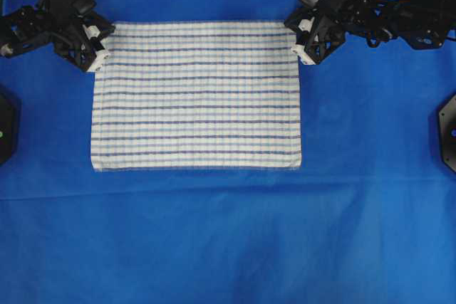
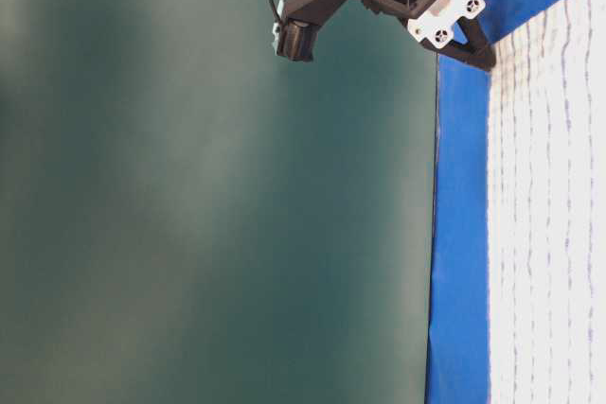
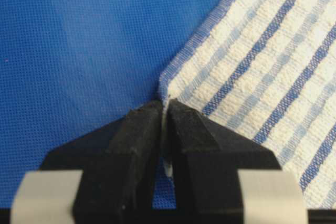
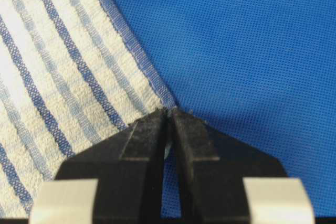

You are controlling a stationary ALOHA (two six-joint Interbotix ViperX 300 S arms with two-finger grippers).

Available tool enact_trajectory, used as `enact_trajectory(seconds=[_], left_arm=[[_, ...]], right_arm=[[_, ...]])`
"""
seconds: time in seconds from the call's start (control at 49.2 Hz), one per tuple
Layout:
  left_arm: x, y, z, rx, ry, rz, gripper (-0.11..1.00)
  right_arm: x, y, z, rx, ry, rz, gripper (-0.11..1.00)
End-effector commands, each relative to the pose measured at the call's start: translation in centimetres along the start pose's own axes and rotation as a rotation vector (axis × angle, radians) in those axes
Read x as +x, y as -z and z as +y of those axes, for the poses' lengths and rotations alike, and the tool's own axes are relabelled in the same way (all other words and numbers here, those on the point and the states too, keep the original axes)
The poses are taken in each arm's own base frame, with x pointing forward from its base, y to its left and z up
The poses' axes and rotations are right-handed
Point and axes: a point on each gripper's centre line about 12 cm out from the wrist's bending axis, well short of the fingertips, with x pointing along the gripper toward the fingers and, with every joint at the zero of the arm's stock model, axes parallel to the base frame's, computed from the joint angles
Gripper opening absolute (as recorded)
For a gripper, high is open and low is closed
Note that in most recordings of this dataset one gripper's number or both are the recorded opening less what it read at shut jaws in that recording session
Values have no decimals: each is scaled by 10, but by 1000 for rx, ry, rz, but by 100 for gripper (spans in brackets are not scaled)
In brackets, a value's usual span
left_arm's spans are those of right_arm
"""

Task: Fold the blue towel.
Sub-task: 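Move both grippers to the towel's far corners and pinch them, then lift the far edge and fold it toward the near edge with both grippers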

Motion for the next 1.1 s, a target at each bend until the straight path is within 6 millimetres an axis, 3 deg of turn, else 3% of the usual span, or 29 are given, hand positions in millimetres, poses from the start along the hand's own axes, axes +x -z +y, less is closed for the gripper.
enact_trajectory(seconds=[0.0, 0.244, 0.549, 0.813, 1.077], left_arm=[[-1, -4, 0, 4, 0, -14, 2], [-8, -16, 0, 6, -1, -54, 2], [-30, -41, -9, 29, 25, -160, 2], [-32, -37, -17, 46, 52, -145, 2], [-48, -23, -41, 77, 131, -123, 2]], right_arm=[[-6, -13, -2, 0, 4, -40, 6], [-20, -25, -2, 12, 4, -87, 6], [-44, -31, 2, 16, -3, -123, 6], [-46, -30, 10, 14, -19, -123, 6], [-62, -17, 48, -29, -107, -96, 6]])
